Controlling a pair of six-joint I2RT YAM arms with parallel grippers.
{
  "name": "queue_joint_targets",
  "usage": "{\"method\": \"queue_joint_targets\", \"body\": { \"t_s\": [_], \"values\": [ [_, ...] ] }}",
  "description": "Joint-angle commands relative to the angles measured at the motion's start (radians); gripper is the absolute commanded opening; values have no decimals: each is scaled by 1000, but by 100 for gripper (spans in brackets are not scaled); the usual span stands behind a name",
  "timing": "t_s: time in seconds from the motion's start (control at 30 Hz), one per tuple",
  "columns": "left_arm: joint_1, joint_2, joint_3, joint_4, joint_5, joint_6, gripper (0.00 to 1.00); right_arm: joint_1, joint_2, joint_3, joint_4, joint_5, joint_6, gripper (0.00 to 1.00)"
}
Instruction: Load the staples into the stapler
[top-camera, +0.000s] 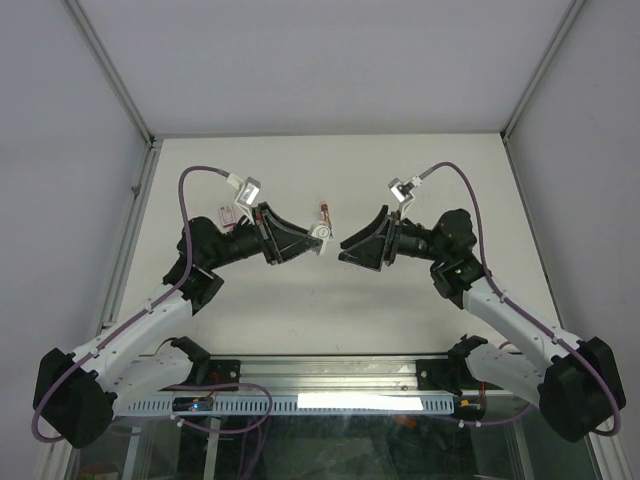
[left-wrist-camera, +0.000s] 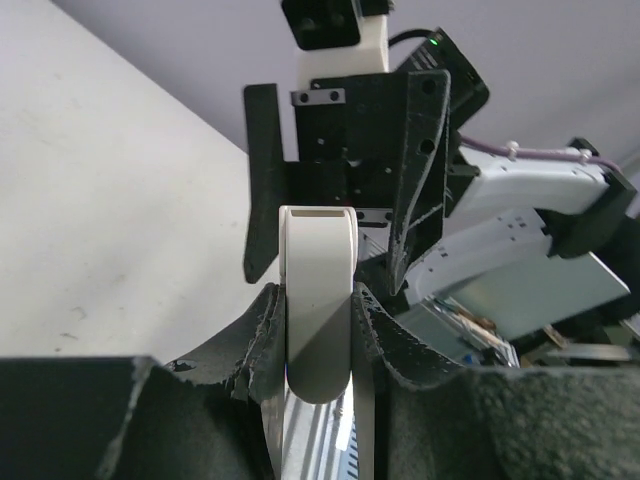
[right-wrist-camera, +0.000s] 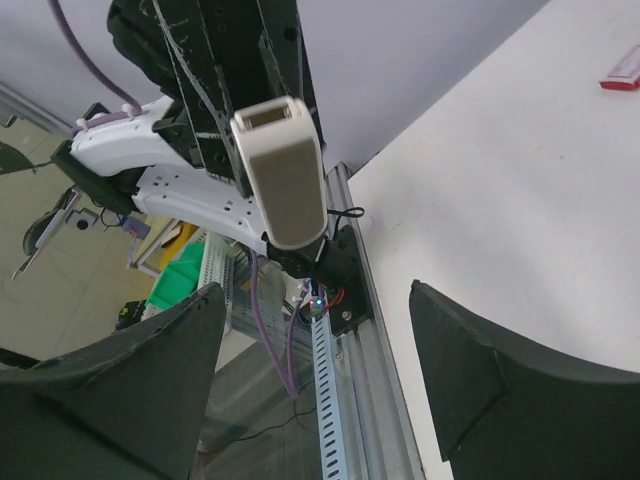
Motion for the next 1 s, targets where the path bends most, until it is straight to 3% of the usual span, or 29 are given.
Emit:
{"method": "queue_joint_targets", "body": {
  "t_s": [0.0,0.3,0.67,0.73,0.8,0.97],
  "values": [
    [-62,27,40,185,89,-19,0,39,-19,27,122,32,-1,76],
    [-103,61,51,203,79,-12,0,86,2,31,258,5,35,67],
    [-110,76,48,223,92,-27,0,104,47,44,294,-2,44,35],
    [-110,75,49,222,92,-31,0,106,55,47,296,-6,44,37],
    [-109,76,48,225,92,-36,0,110,63,48,296,-6,44,46],
    [-110,72,44,240,91,-44,0,117,78,49,302,-9,43,49]
  ]
}}
